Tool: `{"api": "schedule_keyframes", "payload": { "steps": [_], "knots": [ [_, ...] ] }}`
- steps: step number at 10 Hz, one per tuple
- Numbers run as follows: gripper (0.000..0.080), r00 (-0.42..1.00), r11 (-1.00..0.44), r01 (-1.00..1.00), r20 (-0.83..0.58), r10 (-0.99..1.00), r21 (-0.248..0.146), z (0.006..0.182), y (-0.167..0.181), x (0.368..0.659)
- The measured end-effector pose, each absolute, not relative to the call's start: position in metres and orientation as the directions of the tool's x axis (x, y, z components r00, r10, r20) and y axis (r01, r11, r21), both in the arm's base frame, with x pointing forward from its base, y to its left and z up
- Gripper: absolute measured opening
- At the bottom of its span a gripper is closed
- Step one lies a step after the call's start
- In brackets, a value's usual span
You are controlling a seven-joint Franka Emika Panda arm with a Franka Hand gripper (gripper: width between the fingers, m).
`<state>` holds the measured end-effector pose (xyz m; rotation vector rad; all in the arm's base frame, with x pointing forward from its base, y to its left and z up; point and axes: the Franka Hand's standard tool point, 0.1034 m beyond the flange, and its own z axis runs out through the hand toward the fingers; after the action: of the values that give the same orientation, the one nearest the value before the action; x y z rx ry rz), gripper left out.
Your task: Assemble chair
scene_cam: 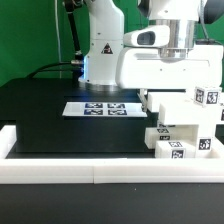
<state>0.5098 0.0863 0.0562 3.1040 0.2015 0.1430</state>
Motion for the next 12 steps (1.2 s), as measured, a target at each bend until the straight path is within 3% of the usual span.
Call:
{"api": "schedule_keyframes", "payload": {
  "steps": [6,12],
  "knots": [
    [0.0649,0.990,-0.994,0.100,0.092,0.102,0.033,0.056,0.077,0.513],
    [0.0649,0.999,-0.999,0.033,0.006,0.033,-0.009,0.064,0.078,0.479]
  ]
}}
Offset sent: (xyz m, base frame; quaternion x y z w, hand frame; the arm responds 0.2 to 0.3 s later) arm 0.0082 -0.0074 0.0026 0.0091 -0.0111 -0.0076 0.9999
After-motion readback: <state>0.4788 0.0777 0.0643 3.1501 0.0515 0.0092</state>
